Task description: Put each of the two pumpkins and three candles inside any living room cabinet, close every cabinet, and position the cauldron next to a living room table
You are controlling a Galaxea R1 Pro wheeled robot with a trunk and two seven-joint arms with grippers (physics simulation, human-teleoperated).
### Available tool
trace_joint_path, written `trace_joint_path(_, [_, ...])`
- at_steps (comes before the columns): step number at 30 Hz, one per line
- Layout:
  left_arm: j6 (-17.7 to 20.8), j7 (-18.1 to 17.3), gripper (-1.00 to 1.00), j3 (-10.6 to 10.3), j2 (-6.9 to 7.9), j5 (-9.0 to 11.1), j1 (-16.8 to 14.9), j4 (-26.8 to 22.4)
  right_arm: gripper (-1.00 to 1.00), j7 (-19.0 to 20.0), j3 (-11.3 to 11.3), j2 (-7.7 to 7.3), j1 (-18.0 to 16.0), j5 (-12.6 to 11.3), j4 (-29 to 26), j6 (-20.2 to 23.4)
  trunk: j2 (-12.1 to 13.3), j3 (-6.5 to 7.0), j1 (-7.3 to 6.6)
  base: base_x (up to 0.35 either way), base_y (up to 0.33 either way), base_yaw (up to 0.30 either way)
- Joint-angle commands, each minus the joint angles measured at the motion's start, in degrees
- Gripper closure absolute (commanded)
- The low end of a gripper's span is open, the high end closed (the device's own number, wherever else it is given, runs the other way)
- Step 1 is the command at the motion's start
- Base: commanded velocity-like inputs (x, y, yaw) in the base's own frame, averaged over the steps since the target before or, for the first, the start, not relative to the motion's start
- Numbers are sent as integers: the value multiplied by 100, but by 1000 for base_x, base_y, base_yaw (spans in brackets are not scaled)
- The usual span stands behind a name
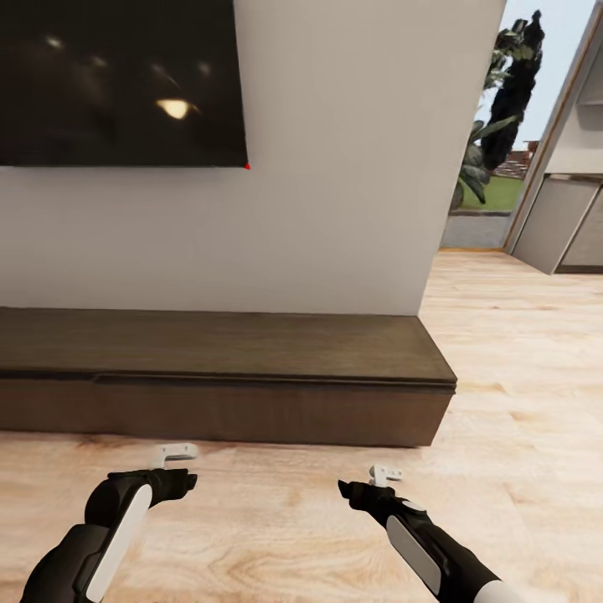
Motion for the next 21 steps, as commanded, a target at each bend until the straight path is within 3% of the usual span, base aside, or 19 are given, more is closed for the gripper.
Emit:
trace_joint_path(1, [15,60,-100,-13,9,61,-5,-3,-100,-55,32,-8,-3,-44,-16,12,-1,17,-4,-24,19,278])
trace_joint_path(4, [16,59,-100,34,12,63,-5,-3,-100,-55,32,-6,-3,-40,-14,12,3,84,-11,-100,101,279])
trace_joint_path(6, [20,60,-100,217,0,65,-5,-3,-100,-56,32,-10,-3,-38,-13,12,6,128,-16,-175,184,280])
trace_joint_path(10, [22,58,-100,359,2,70,-5,-3,-100,-56,34,-8,-3,-33,-13,8,133,204,-88,-205,212,280])
trace_joint_path(21, [22,56,-100,400,2,76,-27,-3,-100,-64,41,-6,-3,-28,-13,12,574,401,-329,-218,224,280])
